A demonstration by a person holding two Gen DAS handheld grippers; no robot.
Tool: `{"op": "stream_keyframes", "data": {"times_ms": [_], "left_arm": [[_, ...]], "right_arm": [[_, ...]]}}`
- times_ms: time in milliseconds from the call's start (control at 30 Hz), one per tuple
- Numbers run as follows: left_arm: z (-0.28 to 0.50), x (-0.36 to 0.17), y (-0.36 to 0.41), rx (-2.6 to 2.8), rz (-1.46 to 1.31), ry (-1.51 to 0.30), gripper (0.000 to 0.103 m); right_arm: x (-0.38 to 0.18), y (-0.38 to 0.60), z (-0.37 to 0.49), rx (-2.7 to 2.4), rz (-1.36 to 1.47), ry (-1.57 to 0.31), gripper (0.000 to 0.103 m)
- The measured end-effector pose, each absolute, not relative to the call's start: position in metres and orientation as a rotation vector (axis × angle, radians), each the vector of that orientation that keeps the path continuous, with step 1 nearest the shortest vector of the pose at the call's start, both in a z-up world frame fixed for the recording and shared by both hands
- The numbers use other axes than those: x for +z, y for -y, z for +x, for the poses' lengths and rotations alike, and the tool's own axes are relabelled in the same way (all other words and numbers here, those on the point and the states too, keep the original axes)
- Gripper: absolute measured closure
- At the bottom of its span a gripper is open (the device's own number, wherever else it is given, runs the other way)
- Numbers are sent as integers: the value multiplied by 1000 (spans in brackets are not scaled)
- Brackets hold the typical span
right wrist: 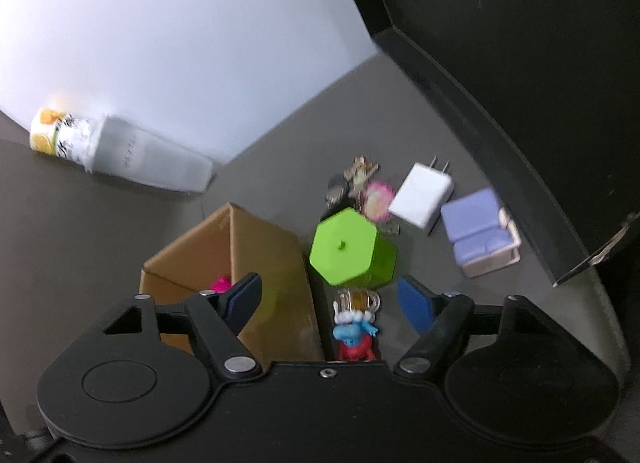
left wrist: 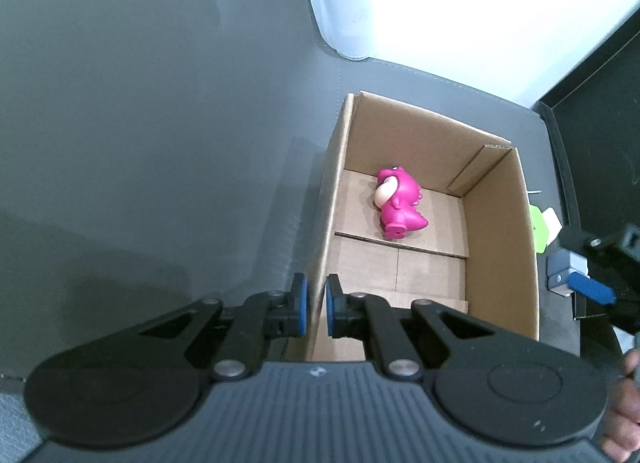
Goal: Organize rigid objects
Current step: 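Return the right tool to the blue-and-red figure and close on it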
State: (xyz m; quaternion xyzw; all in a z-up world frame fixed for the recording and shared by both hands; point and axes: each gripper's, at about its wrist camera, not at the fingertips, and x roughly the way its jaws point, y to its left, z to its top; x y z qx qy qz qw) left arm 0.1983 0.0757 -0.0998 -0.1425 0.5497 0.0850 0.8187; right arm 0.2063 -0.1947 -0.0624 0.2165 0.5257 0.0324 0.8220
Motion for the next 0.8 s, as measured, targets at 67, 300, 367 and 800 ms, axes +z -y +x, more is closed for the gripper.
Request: {"op": "stream_keyframes", "data": {"times_ms": [67, 300, 367, 800], "left_arm": [[198, -101, -75, 181, -304, -1172, 95], [199, -101, -78, 182, -311, -1177, 94], [198, -101, -79, 180, -318, -1178, 94], [197, -100, -79, 203, -320, -1176, 94]], "right_arm": [[-70, 192, 206, 63, 448, -1135, 33], [-95, 187, 206, 44, 427, -1189, 37], [-101, 185, 207, 42, 422, -1202, 38], [-117, 159, 207, 29, 259, -1228, 46]]}}
